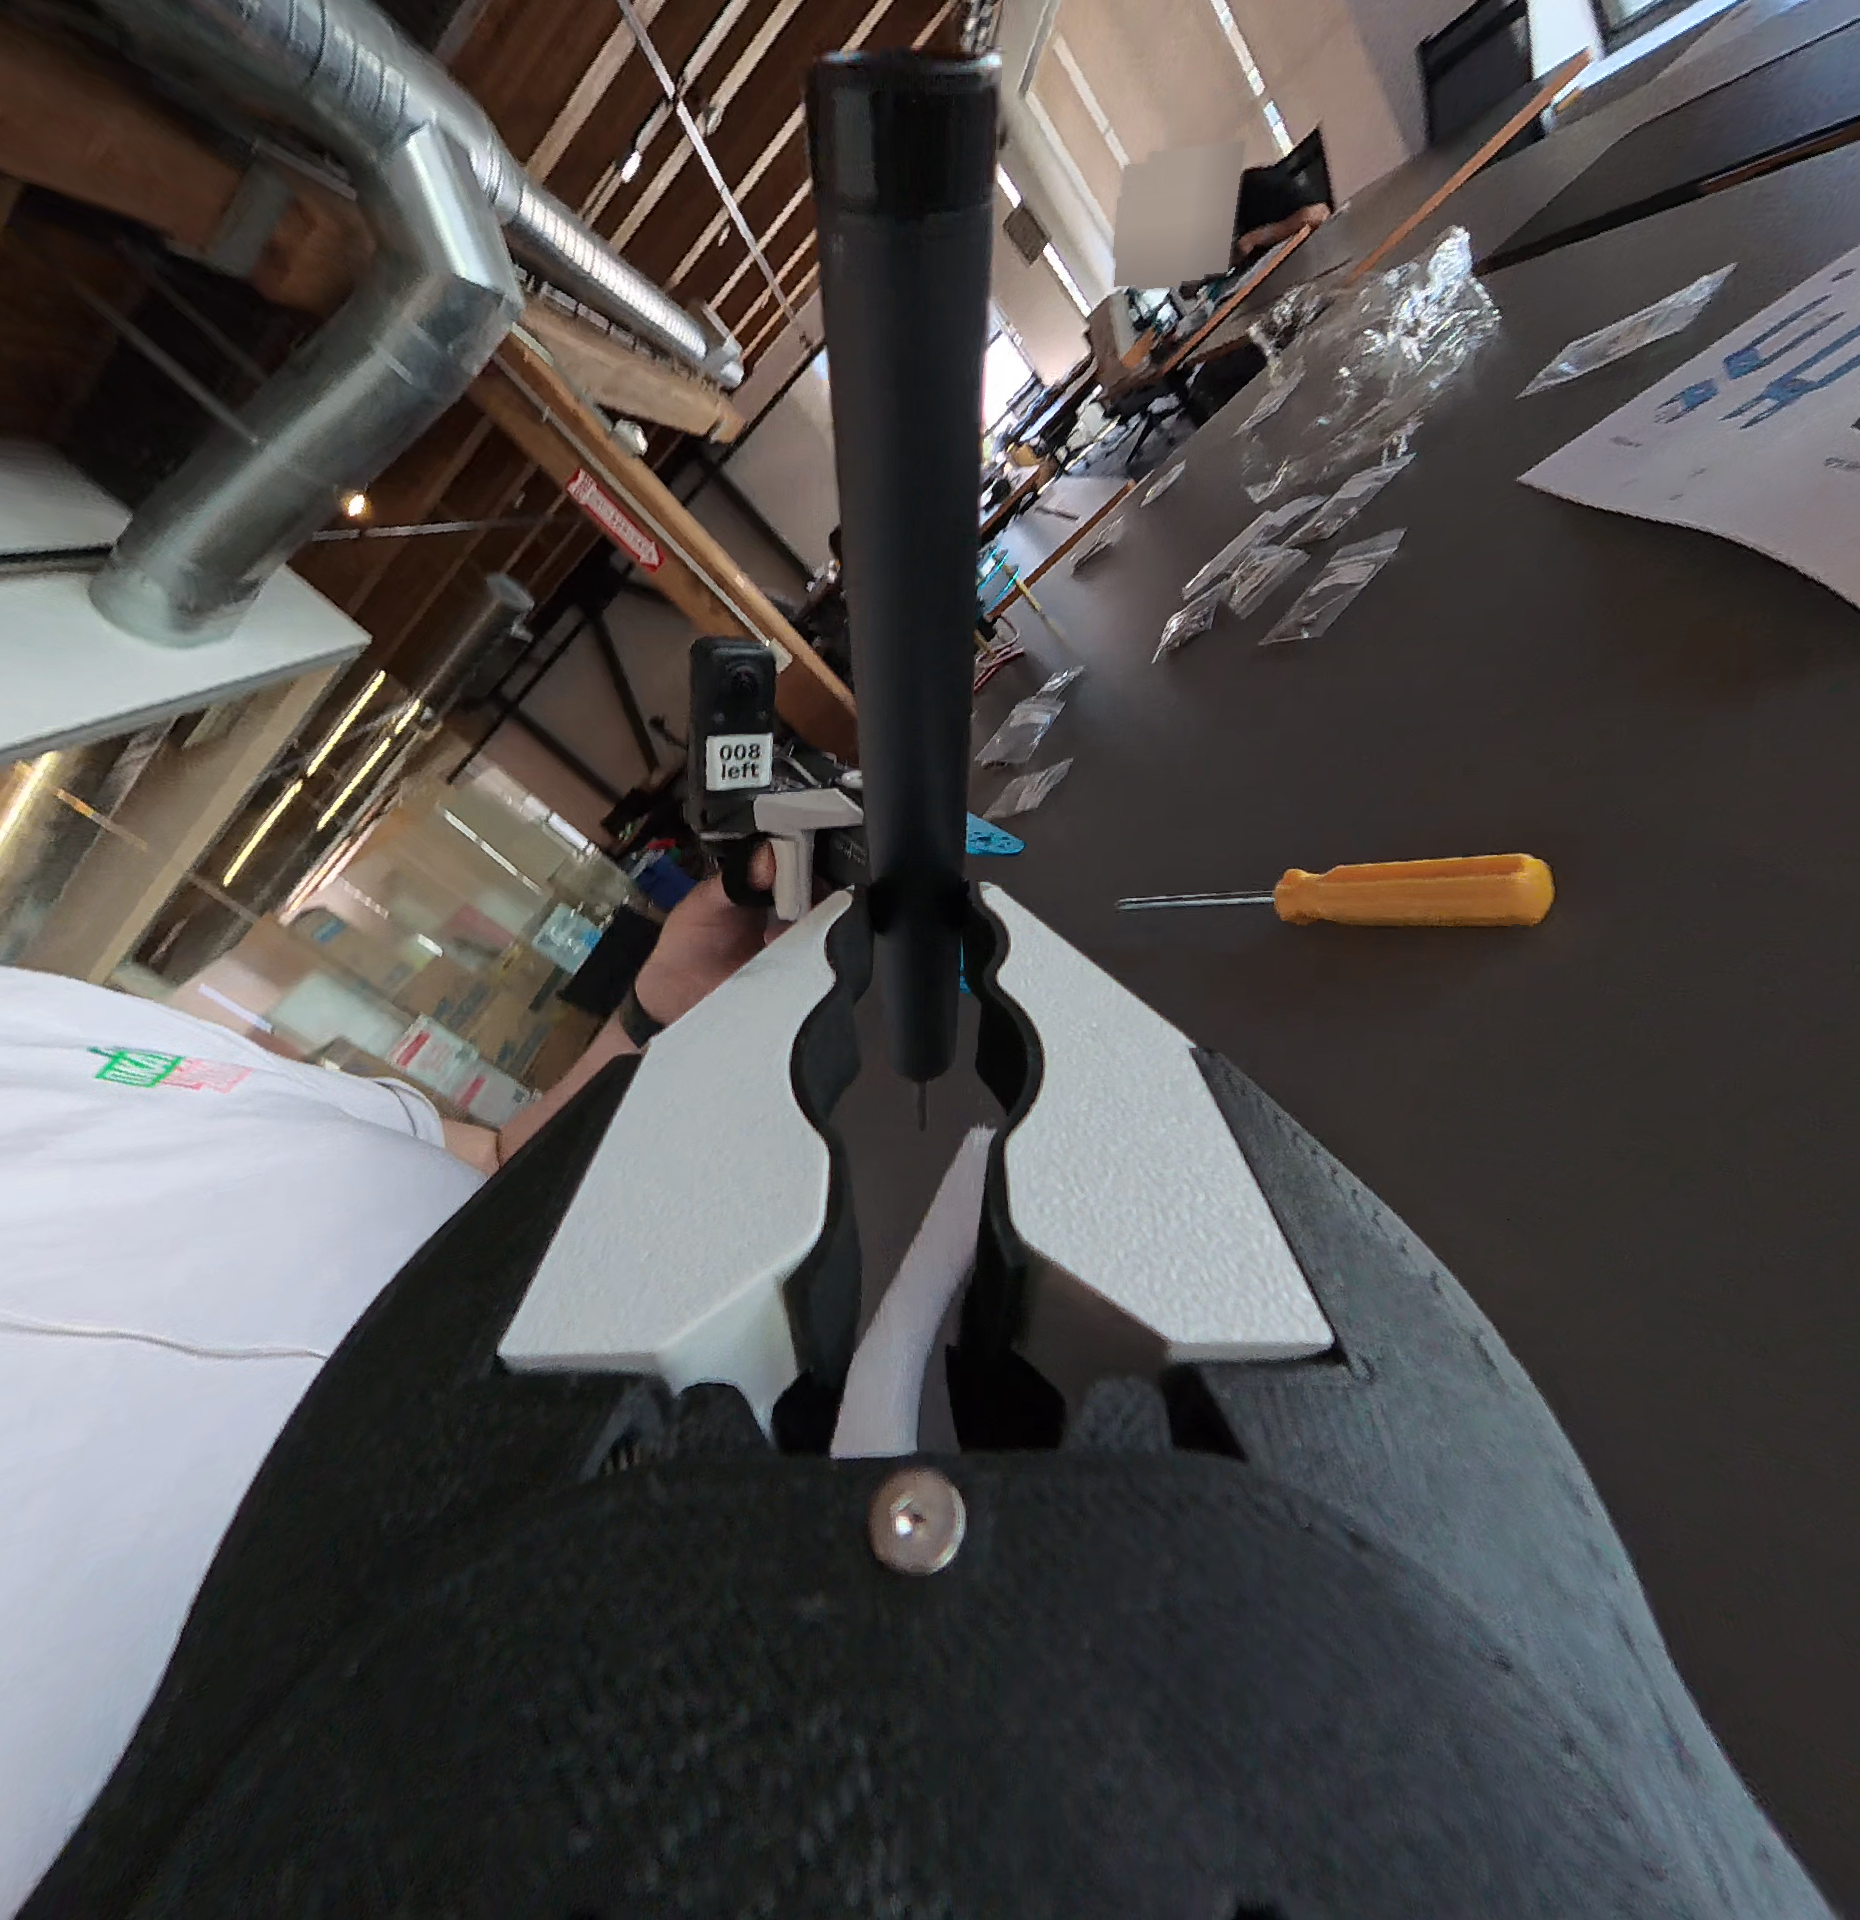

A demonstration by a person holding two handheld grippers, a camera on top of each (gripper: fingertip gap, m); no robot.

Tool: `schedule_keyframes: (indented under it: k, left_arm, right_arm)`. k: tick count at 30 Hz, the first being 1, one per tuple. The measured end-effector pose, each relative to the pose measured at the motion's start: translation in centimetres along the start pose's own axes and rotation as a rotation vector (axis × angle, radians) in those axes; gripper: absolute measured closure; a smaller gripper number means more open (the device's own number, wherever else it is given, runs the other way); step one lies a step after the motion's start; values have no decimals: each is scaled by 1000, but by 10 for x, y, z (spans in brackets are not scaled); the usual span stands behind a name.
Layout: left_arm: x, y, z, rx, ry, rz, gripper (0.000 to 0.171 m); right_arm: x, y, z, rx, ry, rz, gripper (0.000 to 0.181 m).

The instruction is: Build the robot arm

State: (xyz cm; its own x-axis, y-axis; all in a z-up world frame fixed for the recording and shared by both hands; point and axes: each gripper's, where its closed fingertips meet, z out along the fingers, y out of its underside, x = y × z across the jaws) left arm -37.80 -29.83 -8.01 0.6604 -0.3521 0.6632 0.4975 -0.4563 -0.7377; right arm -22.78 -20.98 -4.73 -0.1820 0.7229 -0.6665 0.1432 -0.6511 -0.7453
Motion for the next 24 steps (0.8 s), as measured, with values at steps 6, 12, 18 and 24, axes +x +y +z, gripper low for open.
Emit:
schedule_keyframes:
  k: [6,12,18,24]
  left_arm:
    - [4,14,-3,-88,-2,313,151]
    - [17,30,-2,-107,-4,557,151]
    - [13,48,4,-189,-119,724,151]
    - [-9,68,8,-310,-348,810,151]
  right_arm:
    - [5,12,4,89,104,108,165]
    - [3,13,-16,111,124,202,165]
    - [10,-14,-47,16,192,26,165]
    - [12,-30,-50,73,155,-111,165]
